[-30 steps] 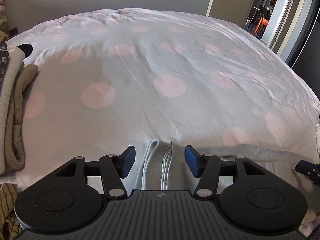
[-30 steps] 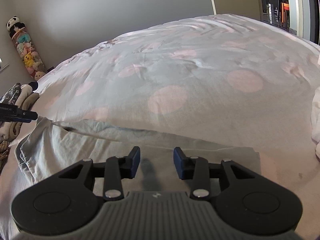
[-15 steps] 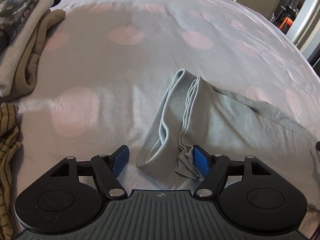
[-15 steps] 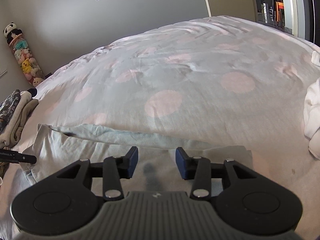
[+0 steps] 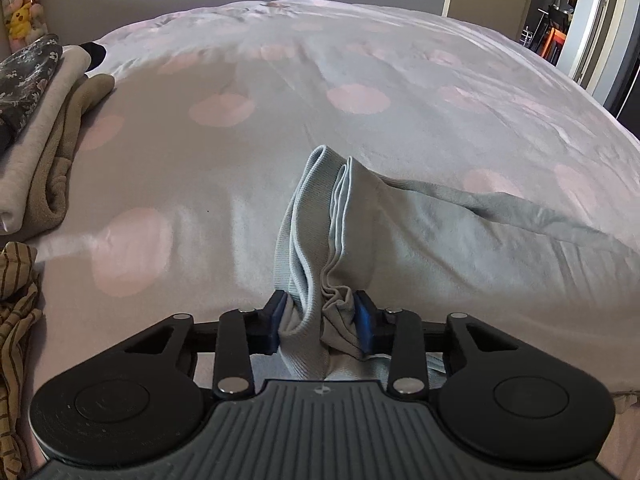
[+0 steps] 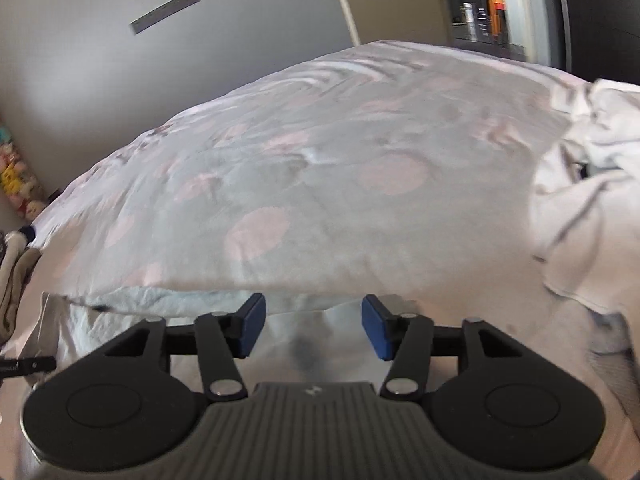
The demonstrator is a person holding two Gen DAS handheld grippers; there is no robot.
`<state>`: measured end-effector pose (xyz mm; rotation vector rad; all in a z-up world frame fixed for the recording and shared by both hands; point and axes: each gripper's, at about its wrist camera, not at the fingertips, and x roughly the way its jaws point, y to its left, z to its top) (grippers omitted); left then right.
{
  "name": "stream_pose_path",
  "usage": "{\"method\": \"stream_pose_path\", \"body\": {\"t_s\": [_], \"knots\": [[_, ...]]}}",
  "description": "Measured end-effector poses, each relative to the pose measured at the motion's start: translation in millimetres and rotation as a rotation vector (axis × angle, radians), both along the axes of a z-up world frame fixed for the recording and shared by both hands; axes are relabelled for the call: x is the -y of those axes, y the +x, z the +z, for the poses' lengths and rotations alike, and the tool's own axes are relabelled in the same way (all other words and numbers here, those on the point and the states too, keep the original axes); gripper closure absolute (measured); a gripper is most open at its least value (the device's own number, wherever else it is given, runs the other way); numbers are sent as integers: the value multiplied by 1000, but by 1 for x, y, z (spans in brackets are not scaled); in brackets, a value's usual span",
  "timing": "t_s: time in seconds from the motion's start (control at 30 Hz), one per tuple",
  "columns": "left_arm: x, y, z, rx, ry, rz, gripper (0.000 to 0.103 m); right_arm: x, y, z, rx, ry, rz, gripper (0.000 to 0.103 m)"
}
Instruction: Fold clothes
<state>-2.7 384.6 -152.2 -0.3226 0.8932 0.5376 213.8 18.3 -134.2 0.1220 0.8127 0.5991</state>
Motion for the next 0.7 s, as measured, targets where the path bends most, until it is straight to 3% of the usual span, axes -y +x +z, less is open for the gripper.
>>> {"method": "stream_pose_path", "body": {"t_s": [0.1, 0.27, 0.4, 0.5, 0.7], "knots": [[-3, -2, 3, 12, -21, 9, 77, 29, 5, 5, -33, 13, -129, 37], [-5, -5, 3, 19, -45, 28, 77, 59, 14, -11, -229, 86, -187, 40], [-5, -5, 5, 16, -44, 31, 78, 50, 14, -26, -351, 100, -116, 56], [-6, -9, 9, 18, -55, 42, 80, 42, 14, -33, -399, 117, -66, 88], [3, -38, 33, 33, -41, 59, 82, 37, 11, -17, -346, 174, -24, 94]]}}
